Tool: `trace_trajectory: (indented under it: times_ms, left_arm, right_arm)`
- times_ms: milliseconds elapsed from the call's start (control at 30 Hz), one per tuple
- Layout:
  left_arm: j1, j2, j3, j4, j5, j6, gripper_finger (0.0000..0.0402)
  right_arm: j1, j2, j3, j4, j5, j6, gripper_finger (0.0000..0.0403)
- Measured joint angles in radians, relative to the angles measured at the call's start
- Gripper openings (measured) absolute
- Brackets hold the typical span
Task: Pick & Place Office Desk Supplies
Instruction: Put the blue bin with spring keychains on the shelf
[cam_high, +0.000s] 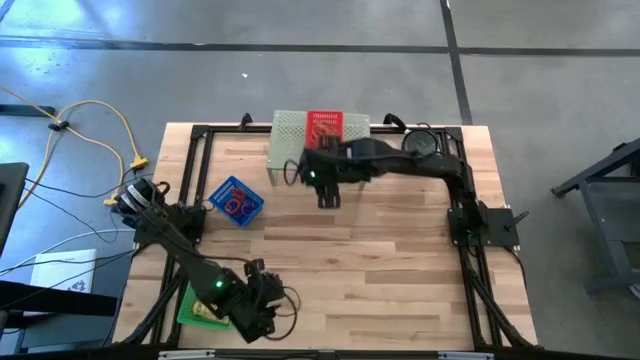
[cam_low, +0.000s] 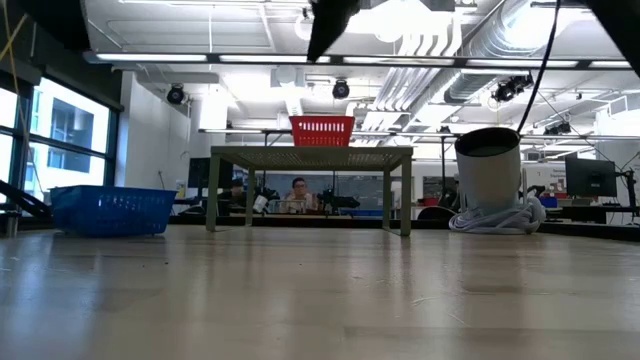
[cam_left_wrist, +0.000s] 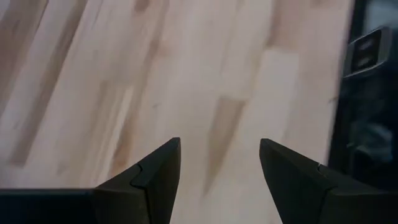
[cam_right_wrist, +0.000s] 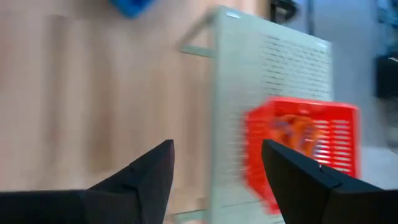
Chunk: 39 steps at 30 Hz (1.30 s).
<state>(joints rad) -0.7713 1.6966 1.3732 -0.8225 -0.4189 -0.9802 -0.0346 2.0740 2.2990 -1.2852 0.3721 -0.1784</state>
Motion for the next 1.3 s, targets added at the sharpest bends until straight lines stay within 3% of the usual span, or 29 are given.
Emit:
trace_trajectory:
  times_ms: [200,467,567,767,1067,1300]
  left_arm:
    - [0.063,-0.001,0.018,-0.248,0.044,0.065,0.0209]
    - [0.235,-0.002,0.018,-0.734,0.030,-0.111,0.0209]
    - [0.317,-0.002,0.008,-0.739,0.163,0.005,0.0209]
    - [0.452,0.001,-0.001,-0.663,0.216,0.270,0.0209]
    - [0.583,-0.004,-0.022,-0.657,0.172,0.251,0.0209]
    - [0.608,-0.056,-0.157,-0.528,0.157,0.273,0.0209]
  right_arm:
    - [0.135,-0.047,0.000,-0.065,-0.112,0.137,0.0231]
    - [0.306,-0.042,-0.026,-0.229,-0.435,0.313,0.0231]
    - [0.371,-0.036,-0.047,-0.231,-0.481,0.331,0.0231]
    - [0.483,-0.038,-0.060,-0.231,-0.474,0.399,0.0231]
    - [0.637,-0.039,-0.059,-0.246,-0.245,0.538,0.0231]
    - [0.739,-0.039,-0.059,-0.245,-0.126,0.653,0.0231]
